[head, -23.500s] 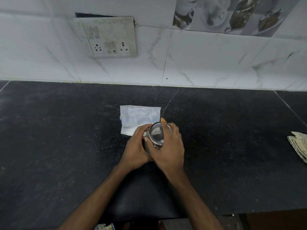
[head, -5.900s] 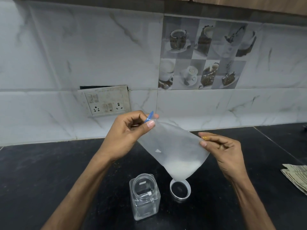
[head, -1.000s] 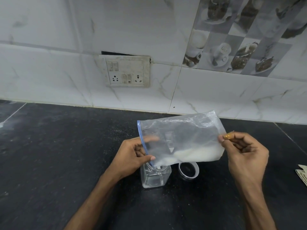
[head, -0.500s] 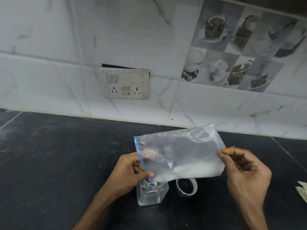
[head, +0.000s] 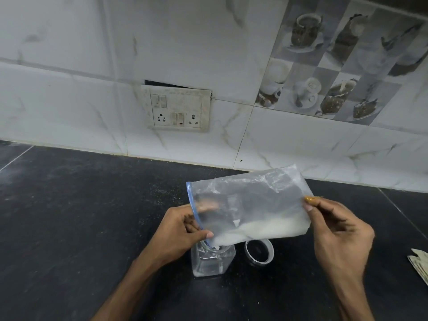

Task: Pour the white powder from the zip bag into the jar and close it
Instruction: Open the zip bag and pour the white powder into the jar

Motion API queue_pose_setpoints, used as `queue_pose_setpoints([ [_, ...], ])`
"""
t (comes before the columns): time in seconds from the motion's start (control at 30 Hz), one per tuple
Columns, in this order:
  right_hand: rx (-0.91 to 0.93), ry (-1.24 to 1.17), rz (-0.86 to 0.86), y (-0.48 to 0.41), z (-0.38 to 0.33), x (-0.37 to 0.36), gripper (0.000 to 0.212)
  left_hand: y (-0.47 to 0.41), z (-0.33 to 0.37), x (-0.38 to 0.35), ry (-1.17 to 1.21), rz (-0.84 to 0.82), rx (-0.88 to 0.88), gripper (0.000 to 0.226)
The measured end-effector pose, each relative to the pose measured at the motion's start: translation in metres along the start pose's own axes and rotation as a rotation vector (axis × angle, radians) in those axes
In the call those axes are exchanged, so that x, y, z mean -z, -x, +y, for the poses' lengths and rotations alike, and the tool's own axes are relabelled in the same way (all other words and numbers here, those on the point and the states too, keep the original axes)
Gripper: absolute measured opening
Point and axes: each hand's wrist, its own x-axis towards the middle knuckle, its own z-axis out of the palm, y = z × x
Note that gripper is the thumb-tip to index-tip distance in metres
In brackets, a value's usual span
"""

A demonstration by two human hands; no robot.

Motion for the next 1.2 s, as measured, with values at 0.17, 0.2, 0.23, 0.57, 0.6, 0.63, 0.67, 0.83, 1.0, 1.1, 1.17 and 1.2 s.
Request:
queue_pose_setpoints([
  [0.17,0.001,-0.006,0.016,0.0020,0.0028,-0.0004,0.024,-0.0001,0.0013,-0.0006,-0.016,0.003,-0.024,0.063],
  [0.2,0.000,-0.002,0.014,0.0030,0.0031,-0.0007,0.024,0.0002,0.0014,-0.0009,-0.024,-0.001,-0.027,0.064],
  [0.23,-0.004,-0.007,0.019,0.0038,0.0033,-0.0007,0.024,0.0003,0.0006,-0.0009,-0.025,0.000,-0.023,0.064],
  [0.57,-0.026,-0.020,0.041,0.0045,0.0022,-0.0007,0.024,0.0009,0.0039,-0.0025,-0.010,-0.005,-0.015,0.065],
  [0.6,-0.028,-0.021,0.044,0.0044,0.0024,-0.0003,0.024,0.0013,0.0047,-0.0028,-0.003,-0.005,-0.014,0.065],
  [0.63,-0.032,-0.026,0.049,0.0041,0.0028,0.0003,0.025,0.0018,0.0053,-0.0028,-0.001,-0.006,-0.012,0.065],
  [0.67,-0.036,-0.030,0.051,0.0039,0.0030,0.0006,0.025,0.0021,0.0057,-0.0028,-0.004,-0.010,-0.011,0.064],
  [0.83,-0.042,-0.032,0.047,0.0046,0.0019,-0.0004,0.027,0.0018,0.0042,-0.0015,-0.018,-0.011,-0.016,0.063],
  [1.0,-0.044,-0.045,0.048,0.0049,0.0003,-0.0033,0.027,0.0021,0.0044,-0.0015,-0.012,0.002,0.007,0.063],
  [1.1,-0.049,-0.040,0.037,0.0046,0.0014,-0.0028,0.026,0.0017,0.0040,-0.0014,-0.022,0.007,-0.001,0.063],
  [1.17,-0.062,-0.046,0.062,0.0042,0.0024,-0.0029,0.024,0.0007,0.0043,-0.0027,-0.006,0.017,0.013,0.061],
  [1.2,-0.065,-0.051,0.070,0.0041,0.0030,-0.0035,0.024,0.0006,0.0038,-0.0031,-0.005,0.025,0.023,0.058],
])
